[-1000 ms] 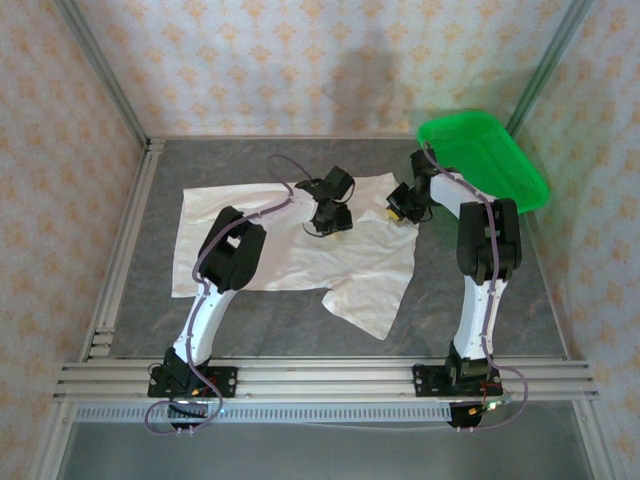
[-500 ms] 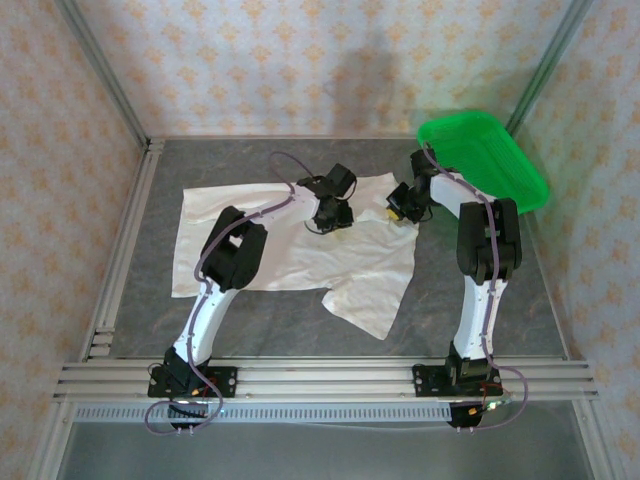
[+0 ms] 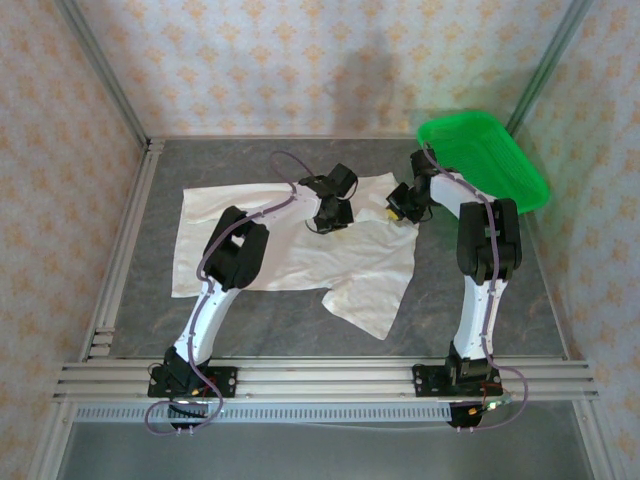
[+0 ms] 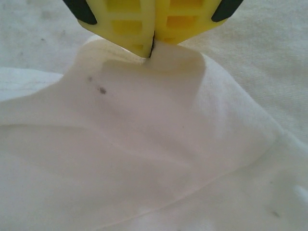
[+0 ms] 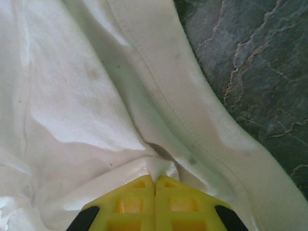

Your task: Fold and stack the t-shirts

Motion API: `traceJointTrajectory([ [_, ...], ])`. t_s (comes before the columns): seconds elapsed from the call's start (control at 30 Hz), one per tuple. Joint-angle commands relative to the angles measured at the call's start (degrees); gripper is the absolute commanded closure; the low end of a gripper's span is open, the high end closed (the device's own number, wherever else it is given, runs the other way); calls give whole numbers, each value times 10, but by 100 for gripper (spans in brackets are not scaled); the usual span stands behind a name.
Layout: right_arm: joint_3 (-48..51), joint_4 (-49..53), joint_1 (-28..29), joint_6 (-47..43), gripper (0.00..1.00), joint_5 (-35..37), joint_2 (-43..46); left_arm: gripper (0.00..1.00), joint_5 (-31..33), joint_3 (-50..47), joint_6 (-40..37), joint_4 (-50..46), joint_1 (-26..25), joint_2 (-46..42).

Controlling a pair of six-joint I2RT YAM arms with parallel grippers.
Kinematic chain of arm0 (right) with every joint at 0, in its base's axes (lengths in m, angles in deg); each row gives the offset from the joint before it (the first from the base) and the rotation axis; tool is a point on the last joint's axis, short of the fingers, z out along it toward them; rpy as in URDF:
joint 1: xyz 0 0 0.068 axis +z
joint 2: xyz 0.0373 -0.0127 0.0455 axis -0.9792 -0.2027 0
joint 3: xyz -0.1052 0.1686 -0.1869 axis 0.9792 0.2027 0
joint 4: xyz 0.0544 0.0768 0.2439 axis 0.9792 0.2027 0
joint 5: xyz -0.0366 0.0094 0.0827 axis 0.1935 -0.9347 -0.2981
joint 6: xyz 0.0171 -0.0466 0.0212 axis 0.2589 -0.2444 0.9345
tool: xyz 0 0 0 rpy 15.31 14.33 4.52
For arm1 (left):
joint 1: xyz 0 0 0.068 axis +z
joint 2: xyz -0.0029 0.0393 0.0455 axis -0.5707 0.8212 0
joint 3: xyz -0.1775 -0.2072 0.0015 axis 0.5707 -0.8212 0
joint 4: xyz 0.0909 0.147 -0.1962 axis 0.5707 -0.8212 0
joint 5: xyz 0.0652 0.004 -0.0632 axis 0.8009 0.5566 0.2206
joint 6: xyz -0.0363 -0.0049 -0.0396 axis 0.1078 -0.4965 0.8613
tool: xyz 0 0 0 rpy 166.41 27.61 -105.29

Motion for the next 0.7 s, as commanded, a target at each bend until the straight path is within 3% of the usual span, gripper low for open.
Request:
traceJointTrajectory([
  [0.0,7,-5,-3,-4,100,-5,5,100,34,18,-11,-37,-3,-10],
  [0.67,21,47,-4,-45,100,-9,65,100,17,-93,-21,7,8,-121],
])
